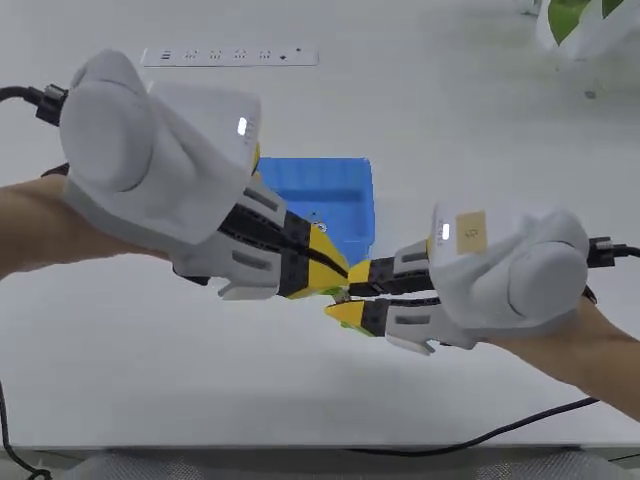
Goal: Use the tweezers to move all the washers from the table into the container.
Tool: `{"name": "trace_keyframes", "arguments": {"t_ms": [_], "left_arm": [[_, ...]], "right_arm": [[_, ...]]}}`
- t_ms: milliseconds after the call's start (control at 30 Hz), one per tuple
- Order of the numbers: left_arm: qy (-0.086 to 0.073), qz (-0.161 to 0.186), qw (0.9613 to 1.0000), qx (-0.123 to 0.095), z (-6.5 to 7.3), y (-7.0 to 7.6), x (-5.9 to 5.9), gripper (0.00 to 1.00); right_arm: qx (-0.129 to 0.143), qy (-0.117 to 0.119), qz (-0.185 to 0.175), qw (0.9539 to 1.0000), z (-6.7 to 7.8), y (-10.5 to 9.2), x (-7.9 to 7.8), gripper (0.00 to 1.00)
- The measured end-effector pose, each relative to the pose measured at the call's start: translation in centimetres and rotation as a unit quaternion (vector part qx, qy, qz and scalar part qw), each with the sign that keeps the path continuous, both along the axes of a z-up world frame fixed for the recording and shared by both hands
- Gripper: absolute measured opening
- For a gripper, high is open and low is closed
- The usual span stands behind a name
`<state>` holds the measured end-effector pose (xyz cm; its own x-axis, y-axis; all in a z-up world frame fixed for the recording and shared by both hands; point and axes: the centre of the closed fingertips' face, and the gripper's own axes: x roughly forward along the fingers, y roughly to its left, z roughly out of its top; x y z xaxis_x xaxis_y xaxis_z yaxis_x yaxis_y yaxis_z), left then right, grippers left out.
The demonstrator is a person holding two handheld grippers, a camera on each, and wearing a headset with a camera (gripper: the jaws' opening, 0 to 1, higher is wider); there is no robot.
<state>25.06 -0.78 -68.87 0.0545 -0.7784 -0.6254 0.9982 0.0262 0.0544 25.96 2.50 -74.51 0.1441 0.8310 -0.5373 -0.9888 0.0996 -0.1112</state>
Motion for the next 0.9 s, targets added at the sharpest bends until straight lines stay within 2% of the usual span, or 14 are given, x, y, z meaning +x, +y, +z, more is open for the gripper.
{"name": "trace_keyframes", "arguments": {"t_ms": [333, 600, 900], "left_arm": [[0.001, 0.006, 1.0000, 0.007, -0.4, 0.4, 0.7, 0.05], [0.000, 0.018, 0.9998, 0.007, -1.3, 0.4, 1.4, 0.05], [0.009, 0.019, 0.9997, 0.015, -2.0, 0.3, 1.5, 0.05]], "right_arm": [[0.006, 0.007, -0.002, 1.0000, -0.5, 0.5, 0.5, 0.10], [-0.003, 0.001, -0.003, 1.0000, -1.5, 0.7, 1.2, 0.10], [-0.002, 0.007, -0.005, 1.0000, -2.3, 0.8, 1.4, 0.10]]}}
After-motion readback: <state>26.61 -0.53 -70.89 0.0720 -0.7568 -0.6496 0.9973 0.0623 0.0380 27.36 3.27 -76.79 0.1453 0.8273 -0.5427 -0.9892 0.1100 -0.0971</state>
